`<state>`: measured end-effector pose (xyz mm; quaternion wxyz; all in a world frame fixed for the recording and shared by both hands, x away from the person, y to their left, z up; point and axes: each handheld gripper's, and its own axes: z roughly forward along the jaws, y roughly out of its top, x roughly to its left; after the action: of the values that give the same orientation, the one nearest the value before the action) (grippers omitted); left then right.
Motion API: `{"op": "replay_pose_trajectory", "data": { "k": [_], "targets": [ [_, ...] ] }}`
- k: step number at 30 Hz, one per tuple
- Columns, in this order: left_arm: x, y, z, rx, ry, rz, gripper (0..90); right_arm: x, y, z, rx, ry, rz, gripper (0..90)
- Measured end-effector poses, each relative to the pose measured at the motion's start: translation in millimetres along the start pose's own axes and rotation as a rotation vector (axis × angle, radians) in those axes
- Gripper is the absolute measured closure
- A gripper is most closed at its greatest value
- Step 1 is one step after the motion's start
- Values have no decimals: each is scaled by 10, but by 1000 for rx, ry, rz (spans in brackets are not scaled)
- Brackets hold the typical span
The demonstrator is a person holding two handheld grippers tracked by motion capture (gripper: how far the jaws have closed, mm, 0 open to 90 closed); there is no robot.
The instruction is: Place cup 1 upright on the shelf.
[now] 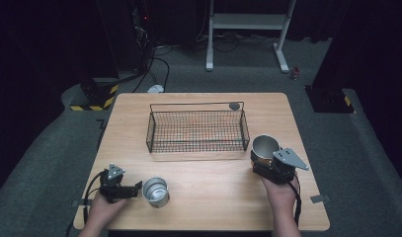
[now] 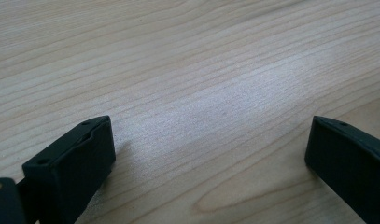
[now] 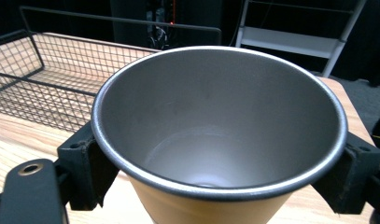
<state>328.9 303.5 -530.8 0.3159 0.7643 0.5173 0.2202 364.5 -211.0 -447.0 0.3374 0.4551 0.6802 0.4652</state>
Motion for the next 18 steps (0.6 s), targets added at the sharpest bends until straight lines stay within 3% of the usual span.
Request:
{"op": "replay_pose_trajectory", "data": {
  "k": [18],
  "targets": [
    [1,-1,0,0,-2,1,19,144,250,79,-24,57,8,139]
  ]
}}
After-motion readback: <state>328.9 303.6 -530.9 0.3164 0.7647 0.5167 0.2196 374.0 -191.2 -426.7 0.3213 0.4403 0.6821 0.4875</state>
